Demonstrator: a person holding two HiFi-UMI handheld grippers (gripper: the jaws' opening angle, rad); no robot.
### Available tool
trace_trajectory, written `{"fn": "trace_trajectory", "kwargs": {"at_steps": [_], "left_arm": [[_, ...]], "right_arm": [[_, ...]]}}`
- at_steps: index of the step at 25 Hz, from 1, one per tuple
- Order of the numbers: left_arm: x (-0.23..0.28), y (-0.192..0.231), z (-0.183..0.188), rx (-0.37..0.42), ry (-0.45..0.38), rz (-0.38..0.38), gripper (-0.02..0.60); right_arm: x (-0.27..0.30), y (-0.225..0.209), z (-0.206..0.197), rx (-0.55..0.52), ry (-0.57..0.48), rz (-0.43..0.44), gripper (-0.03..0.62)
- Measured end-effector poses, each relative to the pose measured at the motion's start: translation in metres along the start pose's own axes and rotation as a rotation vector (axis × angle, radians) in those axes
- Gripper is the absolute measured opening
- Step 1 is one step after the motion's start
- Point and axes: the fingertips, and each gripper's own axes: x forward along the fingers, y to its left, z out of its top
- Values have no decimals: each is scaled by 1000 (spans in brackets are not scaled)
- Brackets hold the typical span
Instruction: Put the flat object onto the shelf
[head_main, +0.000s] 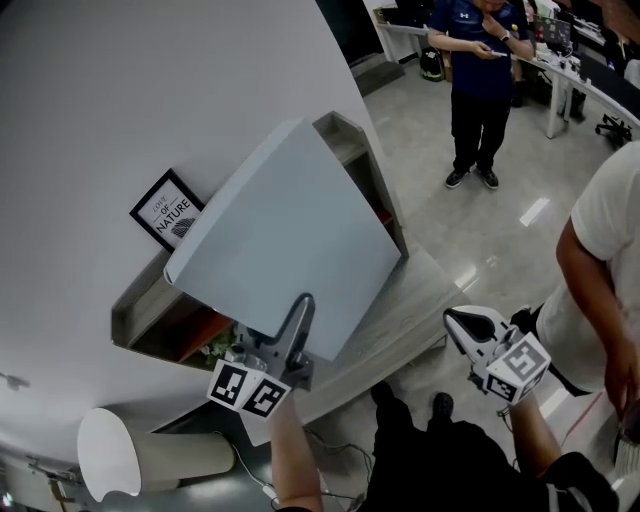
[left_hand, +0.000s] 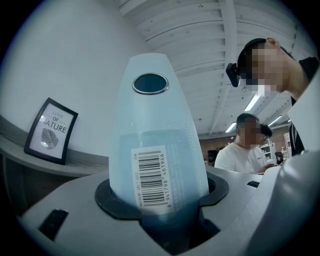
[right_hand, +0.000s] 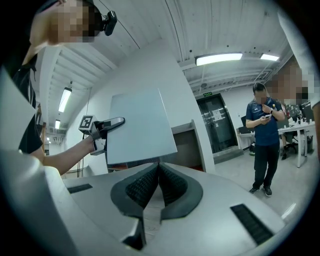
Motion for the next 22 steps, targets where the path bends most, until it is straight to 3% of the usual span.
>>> {"fn": "trace_trajectory", "kwargs": {"at_steps": [13, 22], "left_arm": [[45, 59, 67, 60, -36, -36, 301], [86, 104, 101, 82, -65, -80, 302]], "right_arm": [[26, 0, 16, -36, -13, -40, 14], [47, -6, 33, -57, -42, -120, 14]]}}
